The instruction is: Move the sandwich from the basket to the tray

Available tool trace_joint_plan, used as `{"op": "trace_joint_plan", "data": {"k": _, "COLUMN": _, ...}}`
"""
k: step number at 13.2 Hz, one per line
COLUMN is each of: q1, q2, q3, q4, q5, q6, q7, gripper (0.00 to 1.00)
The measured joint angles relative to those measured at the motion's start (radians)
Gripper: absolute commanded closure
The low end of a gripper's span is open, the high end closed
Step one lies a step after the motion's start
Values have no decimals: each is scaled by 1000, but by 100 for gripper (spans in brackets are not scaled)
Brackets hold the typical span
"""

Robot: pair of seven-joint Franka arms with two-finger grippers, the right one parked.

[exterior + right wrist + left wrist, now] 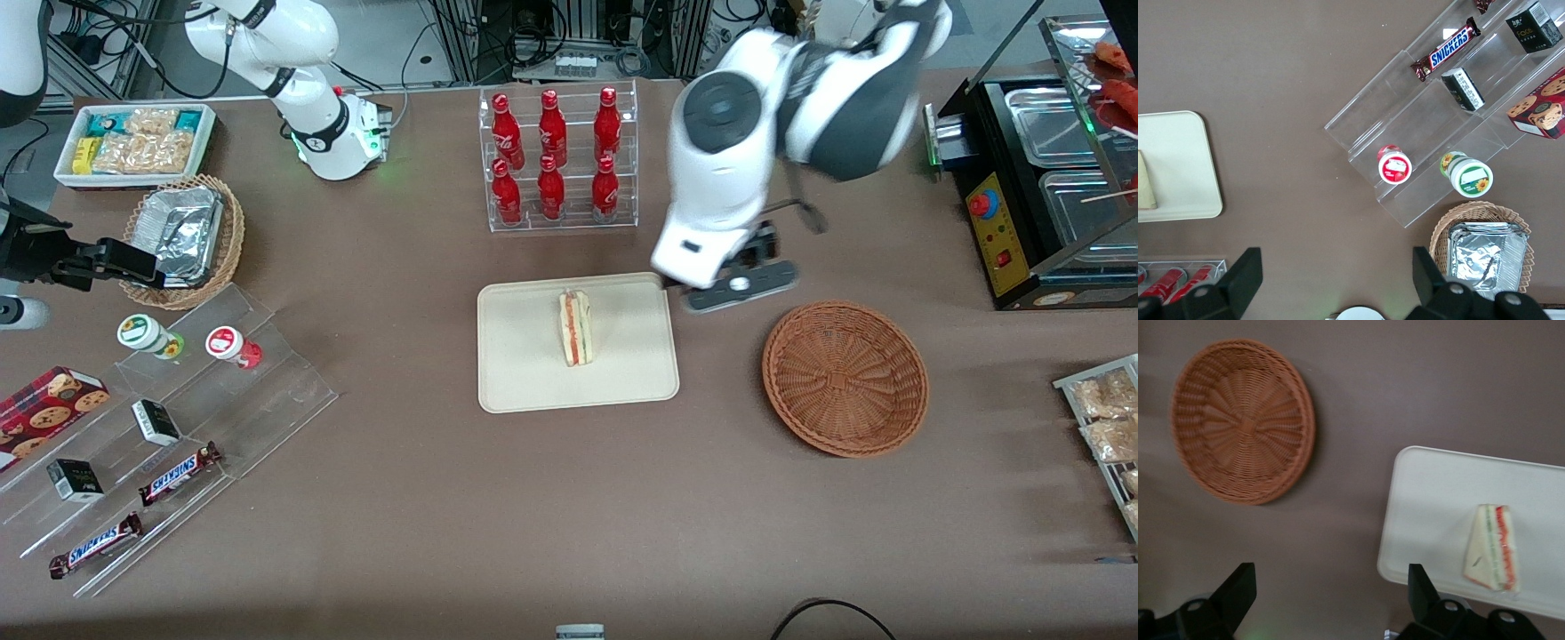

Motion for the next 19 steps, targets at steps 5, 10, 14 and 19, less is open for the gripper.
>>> {"op": "trace_joint_plan", "data": {"k": 5, "q1": 5, "q2": -114, "q3": 183, "q4": -11, "q5": -19, "q6": -78, "q7": 247, "gripper": 0}}
{"op": "trace_joint_plan", "data": {"k": 10, "q1": 6, "q2": -182, "q3": 290, "q4": -12, "q5": -24, "q6": -110, "q7": 351, "gripper": 0}}
{"op": "trace_joint_plan", "data": {"k": 14, "q1": 67, "q2": -269, "q3": 294, "q4": -13, "q5": -36, "q6": -178, "q7": 398, "gripper": 0}}
{"op": "trace_joint_plan", "data": {"k": 19, "q1": 555, "q2": -277, "q3": -91, "q4": -21, "q5": -98, "q6": -177, "q7": 527, "gripper": 0}}
